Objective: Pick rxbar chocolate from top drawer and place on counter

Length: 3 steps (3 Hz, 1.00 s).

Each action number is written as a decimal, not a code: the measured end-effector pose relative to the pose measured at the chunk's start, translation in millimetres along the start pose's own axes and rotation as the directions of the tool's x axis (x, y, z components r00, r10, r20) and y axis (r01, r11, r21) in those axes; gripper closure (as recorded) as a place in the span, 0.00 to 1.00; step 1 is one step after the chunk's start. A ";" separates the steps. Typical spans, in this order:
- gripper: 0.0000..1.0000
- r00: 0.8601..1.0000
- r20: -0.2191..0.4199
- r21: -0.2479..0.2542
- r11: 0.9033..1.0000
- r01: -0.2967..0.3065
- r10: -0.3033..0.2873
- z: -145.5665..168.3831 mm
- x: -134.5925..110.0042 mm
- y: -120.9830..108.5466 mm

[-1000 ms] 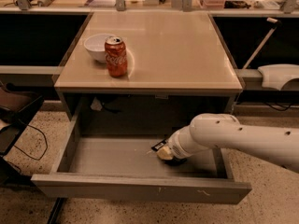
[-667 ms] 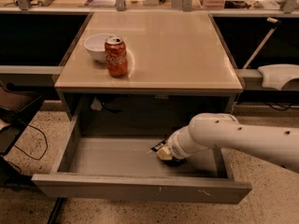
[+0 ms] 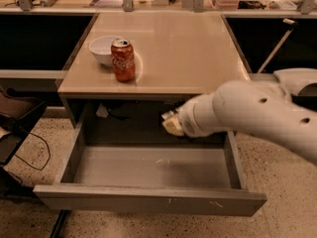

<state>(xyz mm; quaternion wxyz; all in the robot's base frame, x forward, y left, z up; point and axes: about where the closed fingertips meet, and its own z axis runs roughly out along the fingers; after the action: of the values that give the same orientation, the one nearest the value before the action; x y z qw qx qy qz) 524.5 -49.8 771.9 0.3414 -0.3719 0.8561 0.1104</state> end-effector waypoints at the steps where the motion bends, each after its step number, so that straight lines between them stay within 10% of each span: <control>1: 1.00 0.994 0.097 0.112 0.993 0.040 -0.052 -89.0 -99.3 -9.7; 3: 1.00 0.993 0.103 0.090 0.995 0.041 -0.050 -88.5 -121.8 -16.7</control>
Offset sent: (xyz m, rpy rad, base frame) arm 0.0092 0.0078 0.1116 -0.0053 -0.1301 -0.0255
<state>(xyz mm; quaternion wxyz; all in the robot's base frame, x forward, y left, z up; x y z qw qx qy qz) 551.7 -32.2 919.8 0.4046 -0.3695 0.8323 0.0843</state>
